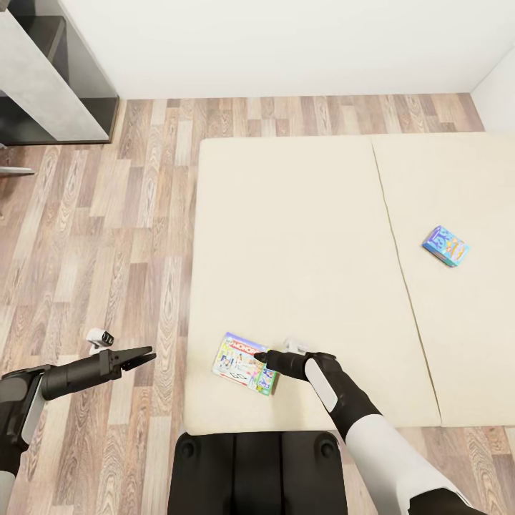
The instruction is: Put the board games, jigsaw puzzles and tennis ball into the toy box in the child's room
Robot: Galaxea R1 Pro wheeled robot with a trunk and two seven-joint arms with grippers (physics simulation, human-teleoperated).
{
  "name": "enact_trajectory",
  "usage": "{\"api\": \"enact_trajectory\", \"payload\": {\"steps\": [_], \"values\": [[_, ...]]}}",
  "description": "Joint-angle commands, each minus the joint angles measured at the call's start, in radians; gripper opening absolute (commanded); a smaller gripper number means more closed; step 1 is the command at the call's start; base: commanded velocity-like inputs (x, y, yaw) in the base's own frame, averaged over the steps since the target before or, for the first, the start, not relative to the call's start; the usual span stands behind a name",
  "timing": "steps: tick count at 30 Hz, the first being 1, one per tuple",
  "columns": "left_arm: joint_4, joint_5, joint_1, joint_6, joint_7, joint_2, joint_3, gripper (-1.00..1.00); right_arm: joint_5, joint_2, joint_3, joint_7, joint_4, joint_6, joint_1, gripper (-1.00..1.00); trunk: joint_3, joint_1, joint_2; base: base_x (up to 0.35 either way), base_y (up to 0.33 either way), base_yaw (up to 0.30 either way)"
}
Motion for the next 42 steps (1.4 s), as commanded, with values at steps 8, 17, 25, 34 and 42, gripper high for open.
{"api": "enact_trajectory", "payload": {"steps": [8, 17, 25, 34, 42], "values": [[0.000, -0.001, 0.000, 0.011, -0.004, 0.000, 0.000, 1.00, 0.001, 0.001, 0.000, 0.002, -0.001, 0.004, 0.000, 1.00, -0.001, 0.001, -0.001, 0.000, 0.000, 0.000], [0.000, -0.001, 0.000, 0.011, -0.004, 0.001, 0.000, 1.00, 0.001, 0.001, 0.000, 0.002, -0.001, 0.004, 0.000, 1.00, -0.001, 0.001, -0.001, 0.000, 0.043, 0.000], [0.000, -0.001, 0.000, 0.011, -0.004, 0.001, 0.000, 1.00, 0.002, 0.001, 0.000, 0.002, -0.001, 0.004, 0.000, 1.00, -0.001, 0.001, -0.001, 0.000, 0.088, 0.000], [0.000, -0.001, 0.000, 0.011, -0.004, 0.001, 0.000, 1.00, 0.002, 0.001, 0.001, 0.002, -0.001, 0.004, 0.000, 1.00, -0.001, 0.001, -0.001, 0.000, 0.107, 0.000], [0.000, -0.001, 0.000, 0.011, -0.004, 0.001, 0.000, 1.00, 0.002, 0.001, 0.000, 0.002, -0.001, 0.004, 0.000, 1.00, -0.001, 0.001, -0.001, 0.000, 0.109, 0.000]]}}
